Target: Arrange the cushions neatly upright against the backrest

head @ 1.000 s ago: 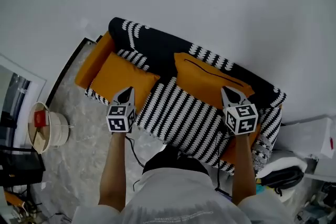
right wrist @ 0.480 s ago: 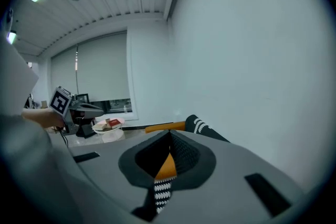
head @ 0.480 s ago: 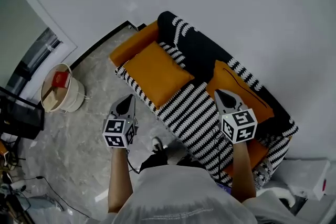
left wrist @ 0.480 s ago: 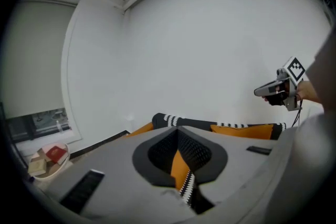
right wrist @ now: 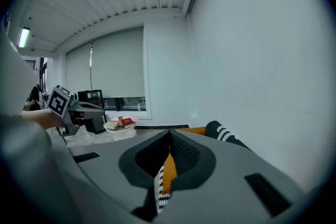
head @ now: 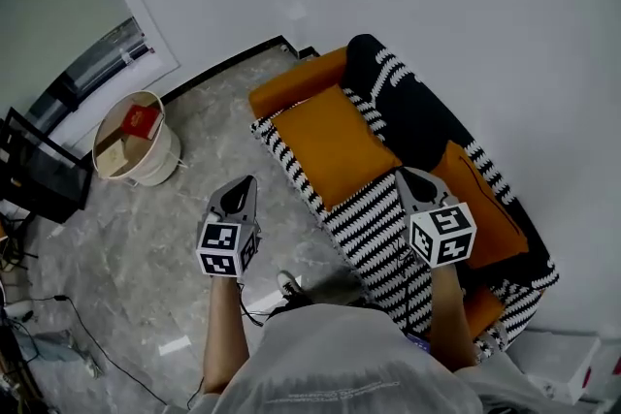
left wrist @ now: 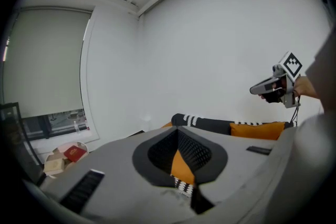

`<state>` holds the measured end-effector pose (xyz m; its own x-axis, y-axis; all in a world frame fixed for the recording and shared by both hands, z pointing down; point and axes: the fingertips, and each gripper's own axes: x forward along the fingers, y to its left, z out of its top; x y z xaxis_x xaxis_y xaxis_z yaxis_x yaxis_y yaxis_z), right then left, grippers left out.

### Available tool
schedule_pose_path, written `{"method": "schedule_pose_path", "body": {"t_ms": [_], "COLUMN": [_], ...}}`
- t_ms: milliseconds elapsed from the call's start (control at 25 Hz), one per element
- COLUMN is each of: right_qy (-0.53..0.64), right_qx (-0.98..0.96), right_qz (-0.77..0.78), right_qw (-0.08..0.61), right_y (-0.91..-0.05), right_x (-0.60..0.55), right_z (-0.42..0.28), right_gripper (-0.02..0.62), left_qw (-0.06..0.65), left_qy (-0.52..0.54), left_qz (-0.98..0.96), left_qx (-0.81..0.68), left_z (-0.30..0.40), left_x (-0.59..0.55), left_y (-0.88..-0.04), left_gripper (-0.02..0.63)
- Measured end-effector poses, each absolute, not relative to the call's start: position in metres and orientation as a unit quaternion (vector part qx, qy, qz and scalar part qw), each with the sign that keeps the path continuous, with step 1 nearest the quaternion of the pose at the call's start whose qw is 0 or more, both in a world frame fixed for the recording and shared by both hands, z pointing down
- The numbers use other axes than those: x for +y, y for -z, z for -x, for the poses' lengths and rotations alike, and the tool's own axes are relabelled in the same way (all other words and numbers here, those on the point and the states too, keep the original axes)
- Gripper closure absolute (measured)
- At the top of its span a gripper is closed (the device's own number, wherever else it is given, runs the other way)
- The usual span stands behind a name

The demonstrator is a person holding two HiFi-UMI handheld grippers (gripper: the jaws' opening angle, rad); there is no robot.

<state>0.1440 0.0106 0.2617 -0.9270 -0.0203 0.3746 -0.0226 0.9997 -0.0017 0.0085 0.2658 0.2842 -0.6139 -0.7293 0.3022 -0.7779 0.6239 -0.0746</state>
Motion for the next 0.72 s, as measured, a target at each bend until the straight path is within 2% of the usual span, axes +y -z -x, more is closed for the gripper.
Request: {"method": "schedule_pose_path", "body": {"t_ms": [240, 720], "right_qy": [0.014, 0.011], "right_qx": [-0.981, -0.977], "right_qz": [-0.002, -0.002], "right_qw": [0.192, 0.212], "right_y": [-0.247, -0.277], "right_x": [0.075, 0.145], "right_z": [-0.083, -0.002], "right_gripper": [0.592, 0.592], "left_qw": [0.121, 0.133], "left_qy": [-0.099, -0.102], "left_qz": [-0.431, -0.449], "left_qx": [-0.889, -0.878], "left_z": [0.042, 0.114], "left_x": [0.314, 0.372], "left_y": [-0.282, -0.311], "left_gripper": [0.588, 0.589]}}
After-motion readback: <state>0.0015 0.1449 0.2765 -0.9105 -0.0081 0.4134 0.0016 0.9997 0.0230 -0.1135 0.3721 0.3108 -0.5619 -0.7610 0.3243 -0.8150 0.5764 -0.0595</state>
